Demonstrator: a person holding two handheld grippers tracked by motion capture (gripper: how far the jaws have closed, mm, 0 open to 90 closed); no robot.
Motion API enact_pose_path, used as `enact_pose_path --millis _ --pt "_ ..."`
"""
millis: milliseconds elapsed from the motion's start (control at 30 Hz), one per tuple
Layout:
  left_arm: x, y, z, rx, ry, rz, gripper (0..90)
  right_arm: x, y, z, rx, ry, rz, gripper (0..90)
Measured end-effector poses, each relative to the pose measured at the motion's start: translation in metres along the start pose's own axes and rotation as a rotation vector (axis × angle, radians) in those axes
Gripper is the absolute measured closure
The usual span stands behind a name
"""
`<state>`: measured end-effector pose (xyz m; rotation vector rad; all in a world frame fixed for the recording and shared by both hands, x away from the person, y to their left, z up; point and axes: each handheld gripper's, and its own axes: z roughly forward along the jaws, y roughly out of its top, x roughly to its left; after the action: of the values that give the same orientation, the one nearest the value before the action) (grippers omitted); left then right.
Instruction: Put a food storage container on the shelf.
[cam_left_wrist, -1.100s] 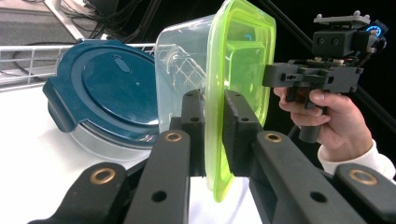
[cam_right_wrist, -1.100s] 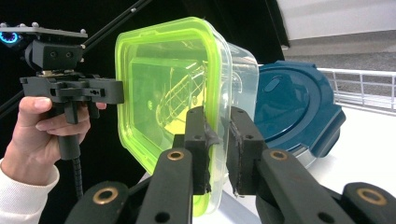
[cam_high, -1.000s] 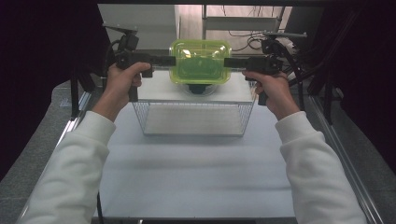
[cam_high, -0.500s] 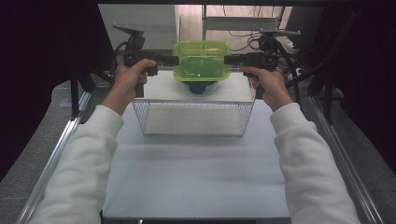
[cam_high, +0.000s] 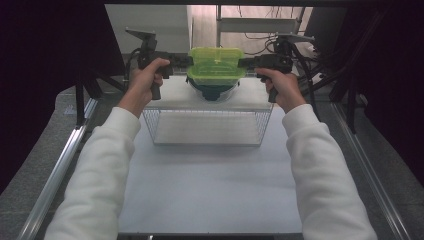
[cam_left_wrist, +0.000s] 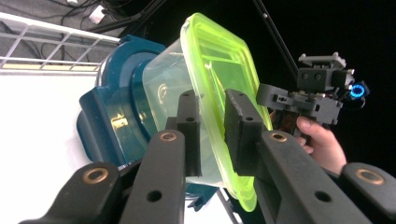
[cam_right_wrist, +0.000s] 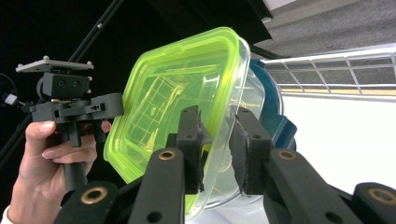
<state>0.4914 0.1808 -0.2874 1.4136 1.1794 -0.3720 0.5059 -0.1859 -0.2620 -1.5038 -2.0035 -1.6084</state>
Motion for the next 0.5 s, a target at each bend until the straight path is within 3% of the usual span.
enact_pose_path --millis 100,200,433,467,500 --pt "0.003 0.001 0.001 -0.006 0.003 -0.019 75.3 -0.003 0.001 0.002 -0.002 0.007 0.021 71.4" --pt "0.006 0.001 0.003 -0.020 0.000 -0.035 74.5 -0.011 0.000 0.005 -0.011 0.046 0.069 69.8" --pt "0.003 -0.001 0.005 -0.026 0.011 -0.007 71.0 -0.014 -0.002 0.004 -0.019 0.069 0.082 65.4" --pt "0.000 -0.001 0.005 -0.044 0.028 0.008 60.7 -0.013 -0.003 0.004 -0.033 0.068 0.067 55.1" --pt "-0.001 -0.002 0.005 -0.057 0.043 0.026 54.5 -0.012 -0.004 0.004 -0.035 0.064 0.064 51.8"
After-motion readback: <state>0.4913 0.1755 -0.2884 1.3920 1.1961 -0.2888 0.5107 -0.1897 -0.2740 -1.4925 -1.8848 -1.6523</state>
